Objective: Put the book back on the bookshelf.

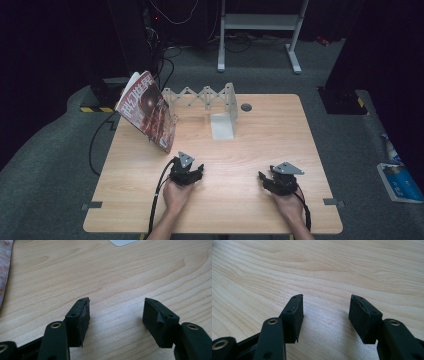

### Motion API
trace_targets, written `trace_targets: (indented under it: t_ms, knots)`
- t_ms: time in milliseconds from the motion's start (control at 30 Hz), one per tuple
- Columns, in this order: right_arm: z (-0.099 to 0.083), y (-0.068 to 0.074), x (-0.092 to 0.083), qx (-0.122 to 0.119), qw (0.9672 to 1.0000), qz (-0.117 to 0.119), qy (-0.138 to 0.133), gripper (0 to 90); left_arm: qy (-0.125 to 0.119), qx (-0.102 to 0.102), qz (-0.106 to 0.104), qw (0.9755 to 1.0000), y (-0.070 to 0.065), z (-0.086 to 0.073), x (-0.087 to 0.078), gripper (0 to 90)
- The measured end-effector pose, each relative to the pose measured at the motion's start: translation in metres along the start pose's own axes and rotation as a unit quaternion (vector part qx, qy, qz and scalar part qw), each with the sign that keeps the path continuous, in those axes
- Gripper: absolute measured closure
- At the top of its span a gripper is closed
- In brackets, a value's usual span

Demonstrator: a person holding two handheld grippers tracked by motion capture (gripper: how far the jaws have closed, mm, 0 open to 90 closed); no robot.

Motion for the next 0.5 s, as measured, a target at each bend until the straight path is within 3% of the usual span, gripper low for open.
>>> trace_targets:
  t_ms: [500]
  knots:
    - [0.0001,-0.0018,-0.0017,-0.001,1.0000,-0.003,0.004,53.2,0.000,0.001,0.000,1.0000,0.0003,-0.0003,-0.0004,40.3]
Point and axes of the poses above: each handheld gripper's, and its own axes: x roughly forward along the jaws, z roughly out of its top, y roughly to its left, the point moved 9 cm from there along x, roughly forward along the jaws, and after that the axes turned 8 degrees about z, right-handed, at the moved point
